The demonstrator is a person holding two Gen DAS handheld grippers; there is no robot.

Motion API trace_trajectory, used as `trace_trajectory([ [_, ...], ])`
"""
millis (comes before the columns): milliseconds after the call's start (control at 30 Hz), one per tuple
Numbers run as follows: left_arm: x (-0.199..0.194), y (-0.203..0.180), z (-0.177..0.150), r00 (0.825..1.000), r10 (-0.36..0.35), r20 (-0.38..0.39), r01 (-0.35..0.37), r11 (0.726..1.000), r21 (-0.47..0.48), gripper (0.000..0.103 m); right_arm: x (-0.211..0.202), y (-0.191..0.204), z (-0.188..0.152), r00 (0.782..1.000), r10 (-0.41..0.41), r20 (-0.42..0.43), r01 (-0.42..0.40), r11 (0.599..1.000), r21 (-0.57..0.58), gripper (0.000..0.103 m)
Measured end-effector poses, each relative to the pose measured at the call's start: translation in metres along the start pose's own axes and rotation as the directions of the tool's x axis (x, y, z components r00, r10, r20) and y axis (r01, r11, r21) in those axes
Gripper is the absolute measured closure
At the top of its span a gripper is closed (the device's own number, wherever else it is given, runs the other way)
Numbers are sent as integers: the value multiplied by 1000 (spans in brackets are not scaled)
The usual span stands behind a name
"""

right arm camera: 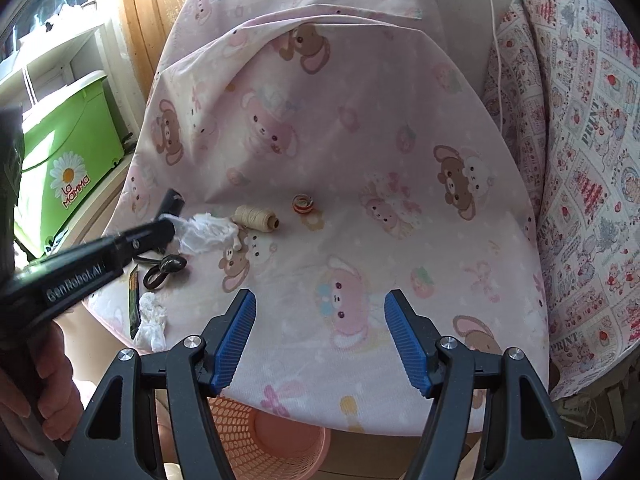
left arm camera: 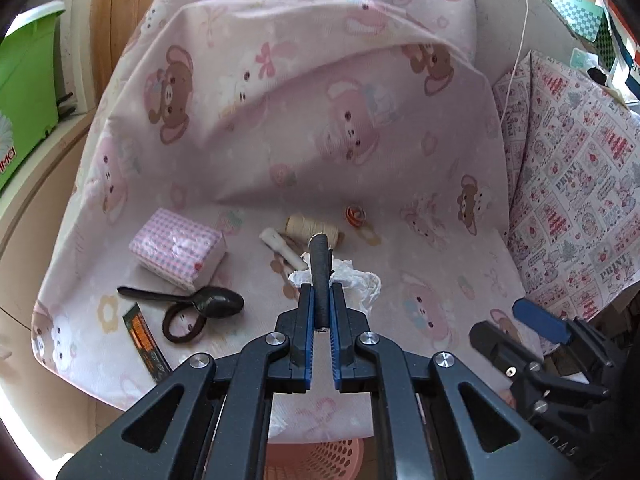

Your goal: Collect trash

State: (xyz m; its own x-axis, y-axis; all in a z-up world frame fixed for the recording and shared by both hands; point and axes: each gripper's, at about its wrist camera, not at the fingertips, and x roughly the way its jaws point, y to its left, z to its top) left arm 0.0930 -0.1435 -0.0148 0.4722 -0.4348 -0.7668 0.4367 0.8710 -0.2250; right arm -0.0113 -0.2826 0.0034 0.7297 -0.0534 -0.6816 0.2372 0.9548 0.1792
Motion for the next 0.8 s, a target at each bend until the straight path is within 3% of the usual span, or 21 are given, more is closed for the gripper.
trace_trajectory([
  [100, 13, 9, -18, 998, -23, -53, 21, 999, -29, 95, 1, -8, -2, 999, -24, -30, 24, 1000, 9, 33],
  [267, 15, 26, -30, 997, -32, -69, 27, 997, -74, 93, -1, -13, -5, 997, -43, -65, 43, 999, -4, 33],
  [433, 4, 31, -30, 999, -27, -41, 25, 998, -50, 67, -4, -10, -9, 995, -58, -79, 55, 998, -40, 33],
  [467, 1, 32, -30, 999, -33, -34, 32, 998, -51, 65, -3, -9, -9, 995, -58, -81, 54, 998, -45, 33],
  [567, -5, 37, -28, 999, -24, -22, 23, 998, -65, 65, -3, -6, -9, 995, -58, -80, 54, 997, -54, 33],
  [667, -10, 49, -24, 998, 63, -1, -62, 992, -111, 65, -3, -3, -9, 995, -59, -75, 55, 996, -63, 33],
  [733, -11, 59, -22, 996, 92, 0, -91, 988, -127, 76, -2, -2, -9, 996, -61, -71, 56, 996, -70, 33],
  [800, -9, 62, -21, 997, 70, -29, -73, 991, -111, 88, -2, -1, -9, 996, -60, -71, 55, 996, -75, 33],
])
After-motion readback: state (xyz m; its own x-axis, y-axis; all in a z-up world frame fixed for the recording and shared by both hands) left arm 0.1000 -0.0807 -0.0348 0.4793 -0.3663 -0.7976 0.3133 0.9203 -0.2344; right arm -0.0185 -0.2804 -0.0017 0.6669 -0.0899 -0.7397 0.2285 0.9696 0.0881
